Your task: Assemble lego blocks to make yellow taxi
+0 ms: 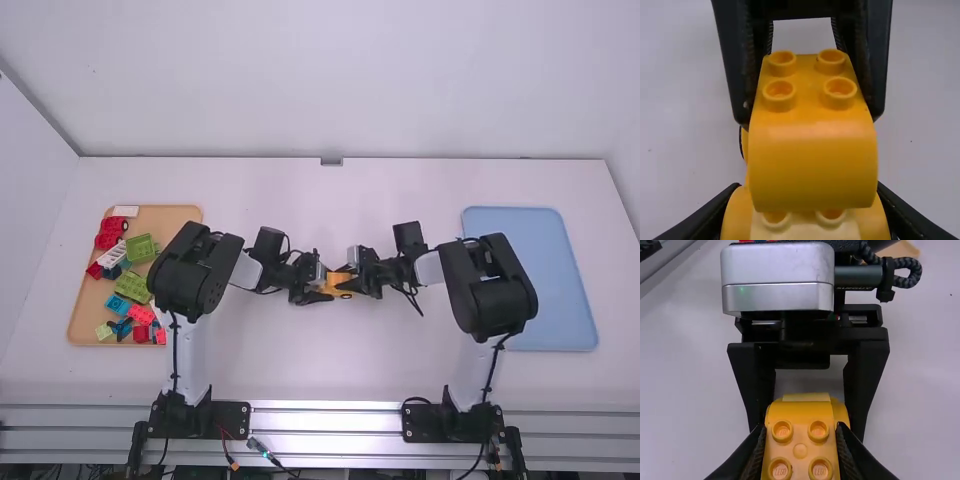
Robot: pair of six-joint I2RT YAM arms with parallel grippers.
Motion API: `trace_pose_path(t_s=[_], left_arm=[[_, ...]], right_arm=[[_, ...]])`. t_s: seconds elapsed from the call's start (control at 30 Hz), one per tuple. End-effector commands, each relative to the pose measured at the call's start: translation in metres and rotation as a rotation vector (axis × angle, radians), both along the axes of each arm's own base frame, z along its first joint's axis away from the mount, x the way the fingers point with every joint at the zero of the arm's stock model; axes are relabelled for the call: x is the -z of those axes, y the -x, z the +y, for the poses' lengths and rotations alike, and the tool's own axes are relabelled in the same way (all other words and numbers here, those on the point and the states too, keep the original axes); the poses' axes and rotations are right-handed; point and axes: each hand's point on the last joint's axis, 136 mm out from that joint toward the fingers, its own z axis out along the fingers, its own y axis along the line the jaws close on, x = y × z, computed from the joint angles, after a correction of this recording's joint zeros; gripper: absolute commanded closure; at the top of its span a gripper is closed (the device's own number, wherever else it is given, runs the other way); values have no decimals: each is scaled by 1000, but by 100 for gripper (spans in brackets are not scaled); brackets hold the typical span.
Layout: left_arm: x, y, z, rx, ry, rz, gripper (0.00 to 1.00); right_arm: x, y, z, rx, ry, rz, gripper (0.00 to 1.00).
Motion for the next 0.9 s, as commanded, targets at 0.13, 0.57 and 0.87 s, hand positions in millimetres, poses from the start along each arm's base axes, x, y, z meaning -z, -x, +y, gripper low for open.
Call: trace_pose_path(t_s=[0.13,0.57,0.87], left_arm=[[10,4,4,-11,-34,13,59],[11,5,5,-12,-36,19,62],[13,10,4,17,-40,3,64]], right_arm=[[4,10,6,-28,-8,23,100],[3,2,6,1,-1,21,100],[5,0,5,10,8,21,100]])
